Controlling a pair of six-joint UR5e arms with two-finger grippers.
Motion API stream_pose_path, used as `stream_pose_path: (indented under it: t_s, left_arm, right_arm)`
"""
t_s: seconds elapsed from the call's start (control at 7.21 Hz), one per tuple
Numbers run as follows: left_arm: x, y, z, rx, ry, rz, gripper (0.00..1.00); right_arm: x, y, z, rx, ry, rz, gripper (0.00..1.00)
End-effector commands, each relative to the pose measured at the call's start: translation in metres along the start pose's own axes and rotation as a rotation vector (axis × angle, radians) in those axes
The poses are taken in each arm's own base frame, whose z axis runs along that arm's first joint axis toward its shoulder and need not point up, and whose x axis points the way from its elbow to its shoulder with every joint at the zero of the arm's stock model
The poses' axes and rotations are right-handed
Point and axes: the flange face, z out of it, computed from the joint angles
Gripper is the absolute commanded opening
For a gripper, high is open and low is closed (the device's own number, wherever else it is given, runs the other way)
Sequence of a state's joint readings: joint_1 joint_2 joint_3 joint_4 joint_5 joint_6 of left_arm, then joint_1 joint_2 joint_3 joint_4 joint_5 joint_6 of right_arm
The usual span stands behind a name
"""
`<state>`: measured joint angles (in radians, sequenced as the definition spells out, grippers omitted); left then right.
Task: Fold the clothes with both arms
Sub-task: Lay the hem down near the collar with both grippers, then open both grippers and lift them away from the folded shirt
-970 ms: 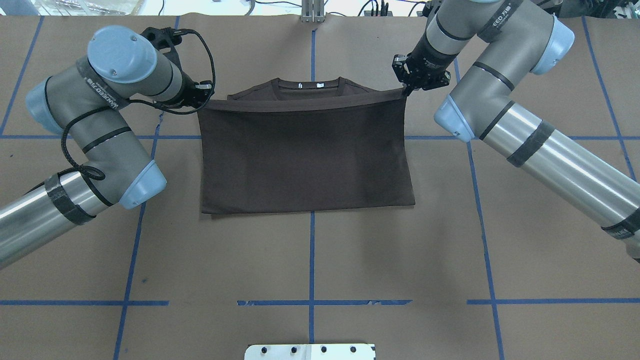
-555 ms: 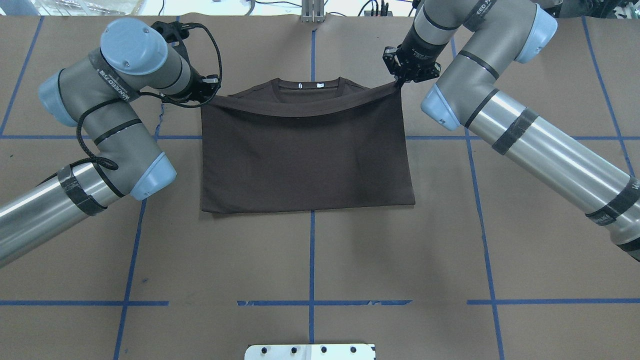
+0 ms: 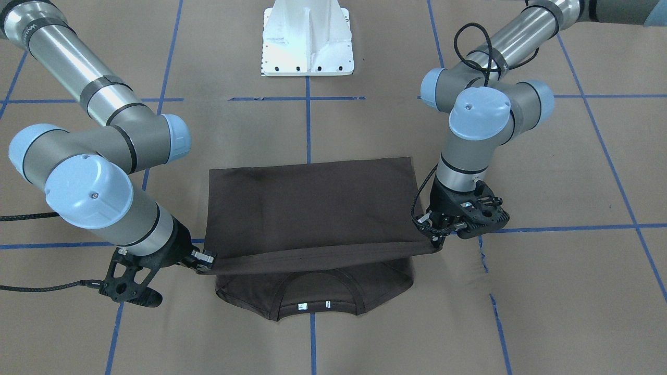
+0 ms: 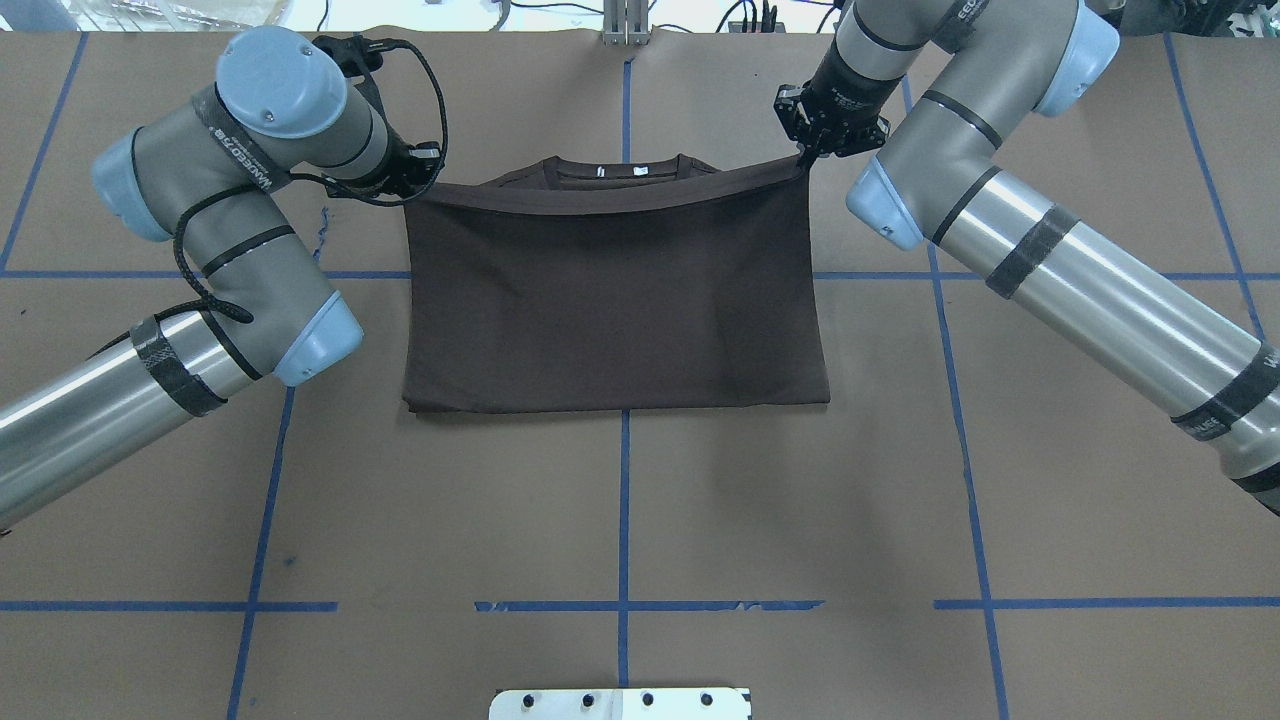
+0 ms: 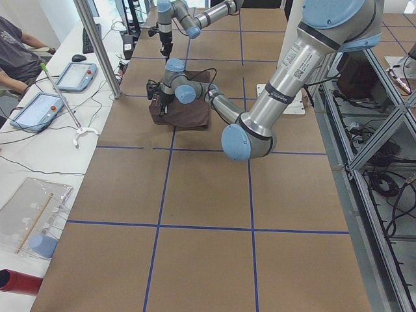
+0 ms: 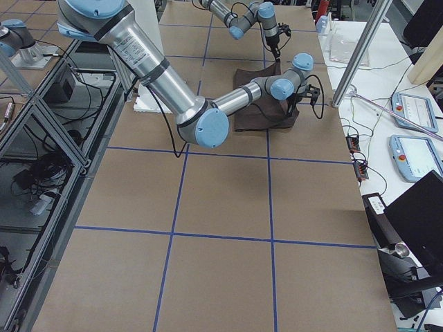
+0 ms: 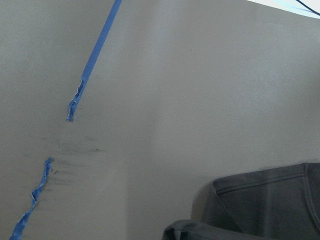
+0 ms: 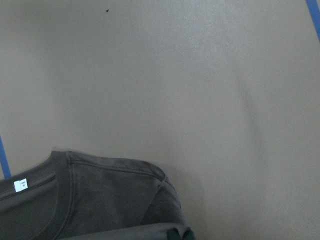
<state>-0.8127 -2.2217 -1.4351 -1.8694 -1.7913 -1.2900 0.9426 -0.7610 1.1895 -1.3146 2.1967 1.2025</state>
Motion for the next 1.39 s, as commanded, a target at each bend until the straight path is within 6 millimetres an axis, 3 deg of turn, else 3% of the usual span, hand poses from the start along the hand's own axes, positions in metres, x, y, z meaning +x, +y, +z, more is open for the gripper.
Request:
stream_pose_path:
  t_s: [0.0,0.28,0.42,0.55,0.83,0.97,1.25]
  left_arm:
    - [0.004,0.000,-0.001,0.001,0.003,-0.003,0.00]
    - [0.007,0.000,-0.005,0.009,0.035,0.007,0.04]
    - [0.010,0.000,-0.007,0.012,0.048,0.010,0.49]
    - [0.010,-0.001,-0.008,0.019,0.061,0.009,0.99]
    - [0.011,-0.001,-0.011,0.019,0.065,0.015,1.00]
    - [0.014,0.001,-0.017,0.002,0.076,0.016,1.00]
    - [0.019,0.008,-0.045,-0.007,0.128,0.024,1.00]
  right_arm:
    - [-0.003,0.002,-0.001,0.000,-0.004,-0.005,0.00]
    - [-0.007,0.005,-0.002,-0.002,-0.010,-0.013,0.00]
    - [-0.007,0.006,-0.004,-0.002,-0.014,-0.014,0.07]
    - [-0.010,0.011,0.000,-0.005,-0.012,-0.022,0.99]
    - [-0.011,0.013,-0.002,-0.006,-0.019,-0.029,1.00]
    - [-0.013,0.027,-0.013,0.001,-0.045,-0.036,1.00]
    - [0.022,0.089,-0.010,-0.017,-0.073,-0.066,1.00]
